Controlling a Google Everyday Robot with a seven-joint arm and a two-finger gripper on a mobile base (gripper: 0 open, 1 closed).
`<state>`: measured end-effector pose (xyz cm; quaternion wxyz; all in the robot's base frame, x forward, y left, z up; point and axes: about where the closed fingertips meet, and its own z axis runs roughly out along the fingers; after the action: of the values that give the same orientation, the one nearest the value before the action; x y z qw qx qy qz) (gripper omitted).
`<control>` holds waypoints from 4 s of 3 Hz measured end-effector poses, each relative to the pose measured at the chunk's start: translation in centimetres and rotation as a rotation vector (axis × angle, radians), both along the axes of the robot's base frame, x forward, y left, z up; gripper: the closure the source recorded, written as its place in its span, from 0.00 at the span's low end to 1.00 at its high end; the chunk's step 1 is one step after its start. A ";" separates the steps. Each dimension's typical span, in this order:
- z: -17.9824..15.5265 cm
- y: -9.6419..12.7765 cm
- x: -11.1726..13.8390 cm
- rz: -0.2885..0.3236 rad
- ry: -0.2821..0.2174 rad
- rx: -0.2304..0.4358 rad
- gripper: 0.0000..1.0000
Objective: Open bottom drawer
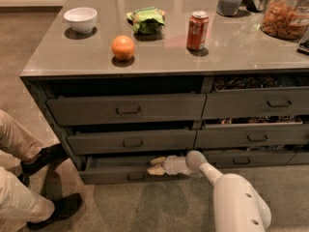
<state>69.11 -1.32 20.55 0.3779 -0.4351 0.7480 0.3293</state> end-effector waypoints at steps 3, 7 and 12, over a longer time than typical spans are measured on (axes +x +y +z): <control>0.1 -1.4 -3.0 0.023 -0.062 -0.043 0.87; 0.3 -2.9 -5.3 0.086 -0.093 -0.099 0.00; -1.2 -0.3 -3.8 0.305 -0.169 -0.169 0.00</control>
Offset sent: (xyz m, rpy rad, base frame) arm -0.0813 -0.0369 -0.0059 -0.0675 -0.0957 0.0508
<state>65.34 -1.59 19.35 0.3470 -0.5998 0.6640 0.2811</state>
